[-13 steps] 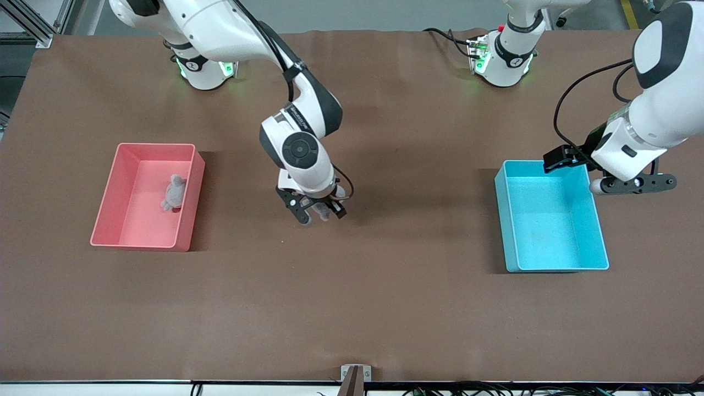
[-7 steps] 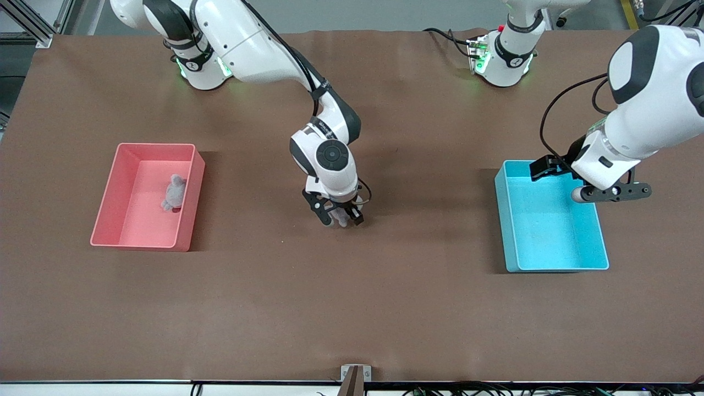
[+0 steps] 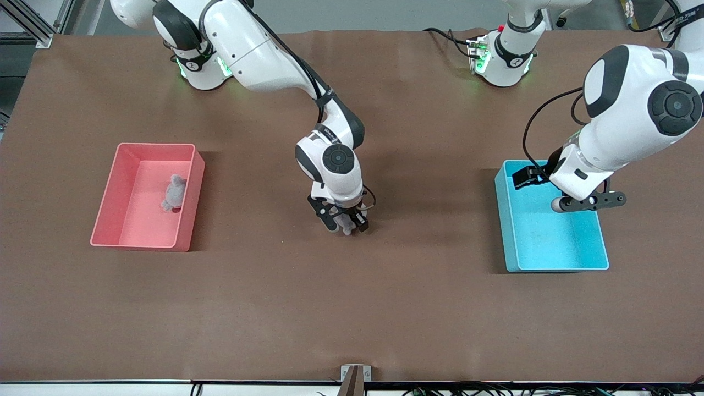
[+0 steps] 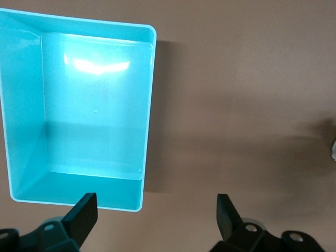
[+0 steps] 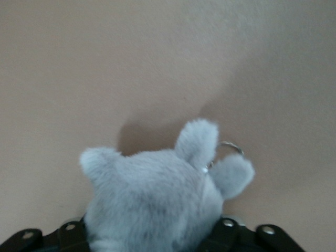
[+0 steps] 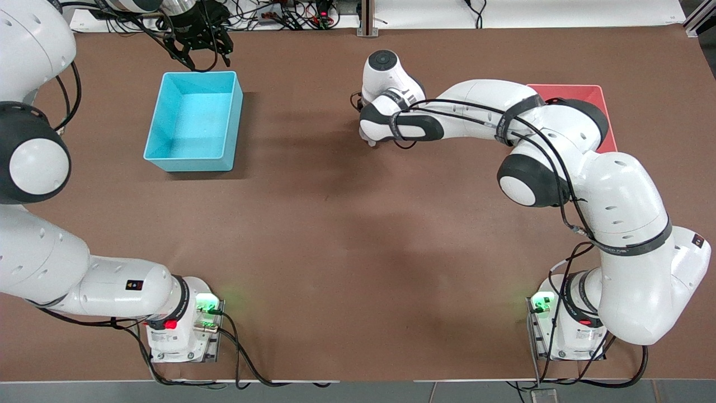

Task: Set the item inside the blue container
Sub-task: 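Set the toy on the table and open the right gripper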

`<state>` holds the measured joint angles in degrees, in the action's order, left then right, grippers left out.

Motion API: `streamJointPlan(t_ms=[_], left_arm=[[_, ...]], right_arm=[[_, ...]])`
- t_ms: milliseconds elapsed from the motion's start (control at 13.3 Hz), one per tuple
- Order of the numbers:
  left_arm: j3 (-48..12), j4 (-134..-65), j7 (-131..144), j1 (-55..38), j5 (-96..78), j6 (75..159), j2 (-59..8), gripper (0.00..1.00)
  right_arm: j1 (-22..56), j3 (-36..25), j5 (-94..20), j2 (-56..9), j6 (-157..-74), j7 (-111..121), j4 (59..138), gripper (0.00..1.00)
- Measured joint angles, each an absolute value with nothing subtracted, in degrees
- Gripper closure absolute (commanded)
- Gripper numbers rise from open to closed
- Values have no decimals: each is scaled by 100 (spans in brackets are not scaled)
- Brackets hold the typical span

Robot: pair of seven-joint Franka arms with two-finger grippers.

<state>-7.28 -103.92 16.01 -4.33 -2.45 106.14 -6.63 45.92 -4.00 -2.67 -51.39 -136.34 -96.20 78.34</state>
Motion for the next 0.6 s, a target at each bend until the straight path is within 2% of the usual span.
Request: streamJointPlan(t_ms=[225, 601], left_arm=[[-730, -10392, 1617, -476, -245, 10618, -669, 0], [-733, -10396, 2010, -766, -245, 10878, -832, 0]], right_arm=[[4457, -455, -254, -5048, -13476, -9224, 7698, 0], [3707, -464, -261, -4260, -11948, -7503, 7590, 0]])
